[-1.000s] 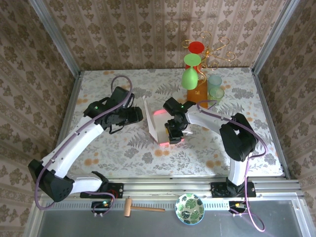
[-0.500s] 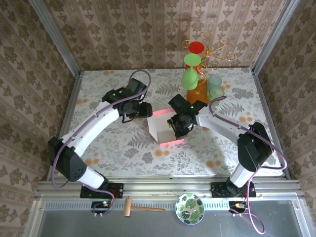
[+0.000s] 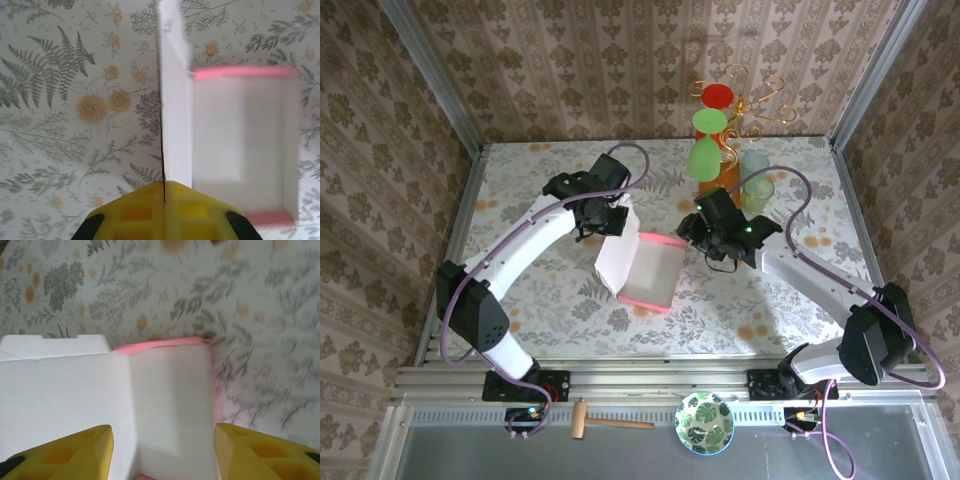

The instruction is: Fold the paper box

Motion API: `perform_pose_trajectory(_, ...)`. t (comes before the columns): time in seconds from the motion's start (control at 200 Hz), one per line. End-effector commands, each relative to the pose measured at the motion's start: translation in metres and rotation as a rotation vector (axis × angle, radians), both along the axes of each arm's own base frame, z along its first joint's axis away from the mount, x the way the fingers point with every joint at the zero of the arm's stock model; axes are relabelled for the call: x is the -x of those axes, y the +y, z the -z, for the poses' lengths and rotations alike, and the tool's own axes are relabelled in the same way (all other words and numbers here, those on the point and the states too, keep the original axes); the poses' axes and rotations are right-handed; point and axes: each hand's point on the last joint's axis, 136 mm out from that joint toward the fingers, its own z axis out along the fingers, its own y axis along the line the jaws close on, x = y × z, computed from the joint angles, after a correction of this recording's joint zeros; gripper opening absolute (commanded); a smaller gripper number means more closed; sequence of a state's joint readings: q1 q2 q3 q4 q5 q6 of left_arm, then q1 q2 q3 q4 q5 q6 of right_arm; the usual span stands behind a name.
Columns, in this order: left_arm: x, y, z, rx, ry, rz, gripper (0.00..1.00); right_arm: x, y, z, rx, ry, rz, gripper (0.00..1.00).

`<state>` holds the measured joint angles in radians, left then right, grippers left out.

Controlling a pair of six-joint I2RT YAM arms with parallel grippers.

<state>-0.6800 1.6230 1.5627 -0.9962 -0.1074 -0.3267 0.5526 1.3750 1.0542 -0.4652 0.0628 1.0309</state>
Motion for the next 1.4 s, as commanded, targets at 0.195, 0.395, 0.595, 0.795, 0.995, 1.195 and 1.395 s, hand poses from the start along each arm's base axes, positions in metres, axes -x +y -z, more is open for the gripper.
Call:
perform_pose_trajectory(0.195,-0.019,0.002,-0.034,-0.066,-0.138,0.39,0.0,-0.023,0.009,-0.029,0.226,-0.401,-0.426,0.55)
perform_pose_trajectory(0.395,-0.002,-0.006,-0.047,0.037,-0.18,0.677,0.0,-0.024,0.02,-0.049,0.296,-0.737,-0.615,0.64)
perform_pose_trajectory(0.595,0.029,-0.015,-0.06,0.147,-0.211,0.93,0.0,-0.024,0.036,-0.038,0.362,-0.772,-0.848,0.68)
perform_pose_trajectory(0.795,0.032,-0.016,-0.051,0.102,-0.216,1.015,0.0,-0.038,0.038,-0.034,0.457,-0.801,-0.924,0.69)
perform_pose_trajectory(0.995,0.036,-0.018,-0.053,0.092,-0.247,1.062,0.0,-0.043,0.051,-0.033,0.424,-0.796,-1.006,0.69)
perform_pose_trajectory(1.195,0.038,-0.019,-0.051,0.09,-0.249,1.092,0.0,-0.041,0.064,-0.04,0.402,-0.806,-1.093,0.66)
perform_pose_trajectory(1.395,0.033,-0.021,-0.051,0.085,-0.254,1.093,0.0,-0.035,0.07,-0.037,0.395,-0.787,-1.156,0.58)
